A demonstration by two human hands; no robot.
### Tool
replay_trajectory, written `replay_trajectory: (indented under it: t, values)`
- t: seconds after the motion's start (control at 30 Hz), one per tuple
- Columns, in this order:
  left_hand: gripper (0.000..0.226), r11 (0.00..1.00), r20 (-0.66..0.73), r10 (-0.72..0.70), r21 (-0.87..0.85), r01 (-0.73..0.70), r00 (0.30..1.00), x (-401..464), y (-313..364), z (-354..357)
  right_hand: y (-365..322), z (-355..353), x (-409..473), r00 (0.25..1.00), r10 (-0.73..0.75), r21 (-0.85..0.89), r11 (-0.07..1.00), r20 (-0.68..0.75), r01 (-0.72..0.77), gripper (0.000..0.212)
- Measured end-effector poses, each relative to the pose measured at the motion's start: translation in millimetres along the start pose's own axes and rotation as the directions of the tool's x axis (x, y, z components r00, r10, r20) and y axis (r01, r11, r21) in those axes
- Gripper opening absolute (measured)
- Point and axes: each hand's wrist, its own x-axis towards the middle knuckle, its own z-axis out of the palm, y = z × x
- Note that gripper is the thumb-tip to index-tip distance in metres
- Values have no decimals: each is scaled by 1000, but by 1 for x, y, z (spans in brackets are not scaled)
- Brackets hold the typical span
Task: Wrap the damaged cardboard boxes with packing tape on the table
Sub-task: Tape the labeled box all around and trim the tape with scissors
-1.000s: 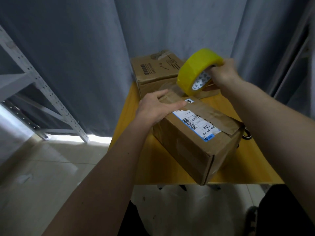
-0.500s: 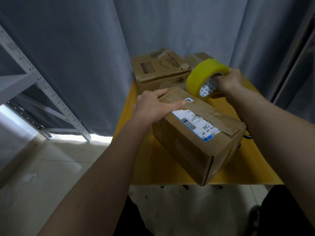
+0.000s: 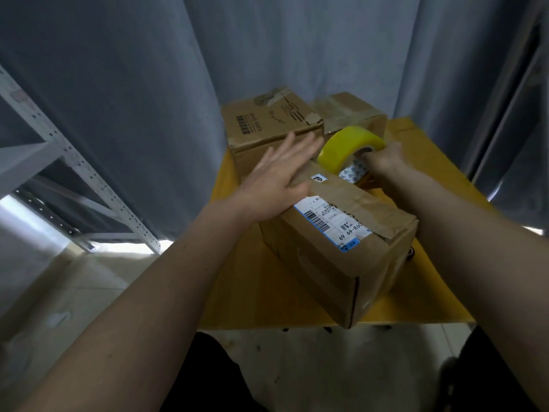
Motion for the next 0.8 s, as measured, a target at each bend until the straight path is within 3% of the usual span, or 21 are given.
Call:
replay_trajectory:
  t: [0.03, 0.13, 0.2, 0.3, 0.43, 0.5, 0.57, 0.63, 0.7, 0.8]
  values:
    - [64, 999, 69, 15, 38, -17, 998, 4, 5, 0, 3, 1, 1, 1000, -15, 4, 1000, 2, 14, 13]
    - [59, 997, 178, -73, 21, 71, 981, 7, 13, 2, 10, 1, 1, 999, 7, 49, 999, 35, -8, 22]
    - [52, 997, 154, -62, 45, 56, 986, 4, 15, 6, 12, -1, -1, 998, 30, 72, 997, 62, -35, 17]
    - [57, 976, 124, -32, 218, 4, 992, 2, 17, 13, 12, -2, -1, 997, 19, 87, 996, 78, -26, 9]
    - [64, 970, 134, -67, 240, 33, 989, -1, 19, 15, 15, -4, -2, 993, -12, -12, 1000, 116, 13, 26]
    - [63, 972, 120, -68, 231, 39, 990, -2, 17, 16, 22, -9, -5, 993, -72, -166, 982, 96, 87, 6]
    - [62, 971, 91, -74, 232, 51, 993, -3, 16, 19, 29, -16, -9, 988, -62, -463, 878, 142, 122, 19]
    - [64, 970, 69, -87, 231, 69, 994, -5, 17, 23, 34, -23, -21, 961, 52, -733, 658, 271, 171, 33]
    - [66, 970, 54, -113, 223, 99, 992, -4, 18, 25, 41, -27, -27, 922, 182, -836, 507, 342, 209, 38]
    - [59, 968, 21, -151, 208, 143, 988, -6, 21, 28, 49, -30, -32, 921, 209, -895, 381, 329, 233, 13]
